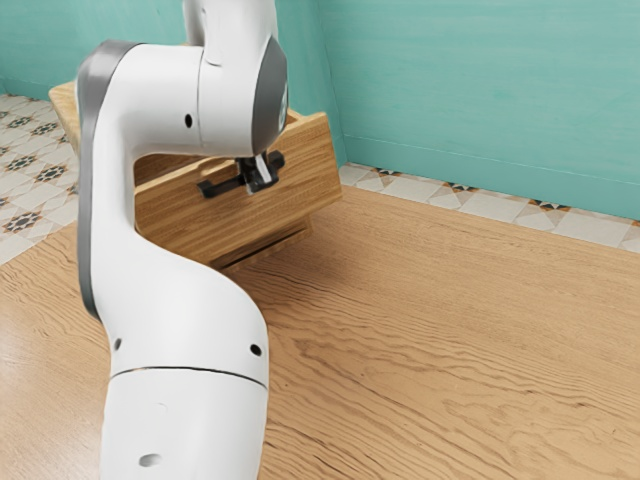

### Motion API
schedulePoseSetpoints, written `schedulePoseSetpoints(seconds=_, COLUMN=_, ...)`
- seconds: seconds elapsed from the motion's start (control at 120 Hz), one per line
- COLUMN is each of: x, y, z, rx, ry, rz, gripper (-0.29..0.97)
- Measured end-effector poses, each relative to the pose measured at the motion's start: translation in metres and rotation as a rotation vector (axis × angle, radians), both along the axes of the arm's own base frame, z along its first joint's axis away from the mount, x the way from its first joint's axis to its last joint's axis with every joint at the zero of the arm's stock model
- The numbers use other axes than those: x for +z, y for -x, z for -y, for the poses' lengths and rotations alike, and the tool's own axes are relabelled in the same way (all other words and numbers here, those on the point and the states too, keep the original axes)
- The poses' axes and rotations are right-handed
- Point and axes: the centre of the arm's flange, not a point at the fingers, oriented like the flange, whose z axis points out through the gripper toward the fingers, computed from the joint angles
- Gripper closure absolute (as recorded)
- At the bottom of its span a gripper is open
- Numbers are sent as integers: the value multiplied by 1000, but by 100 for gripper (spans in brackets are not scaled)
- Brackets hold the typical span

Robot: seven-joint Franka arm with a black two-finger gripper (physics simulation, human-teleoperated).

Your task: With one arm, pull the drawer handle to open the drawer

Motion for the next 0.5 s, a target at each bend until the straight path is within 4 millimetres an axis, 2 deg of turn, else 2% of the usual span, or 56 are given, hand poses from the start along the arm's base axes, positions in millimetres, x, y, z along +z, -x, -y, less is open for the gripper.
schedulePoseSetpoints(seconds=0.258, x=9, y=10, z=18, rx=20, ry=-5, rz=-4, gripper=61)
schedulePoseSetpoints(seconds=0.308, x=19, y=17, z=27, rx=24, ry=-17, rz=3, gripper=59)
schedulePoseSetpoints(seconds=0.342, x=37, y=24, z=45, rx=14, ry=-47, rz=18, gripper=54)
schedulePoseSetpoints(seconds=0.375, x=71, y=39, z=81, rx=-14, ry=-101, rz=52, gripper=47)
schedulePoseSetpoints(seconds=0.425, x=129, y=84, z=135, rx=-79, ry=-124, rz=116, gripper=37)
schedulePoseSetpoints(seconds=0.458, x=168, y=122, z=143, rx=-144, ry=-36, rz=151, gripper=32)
schedulePoseSetpoints(seconds=0.5, x=201, y=161, z=126, rx=-248, ry=127, rz=153, gripper=27)
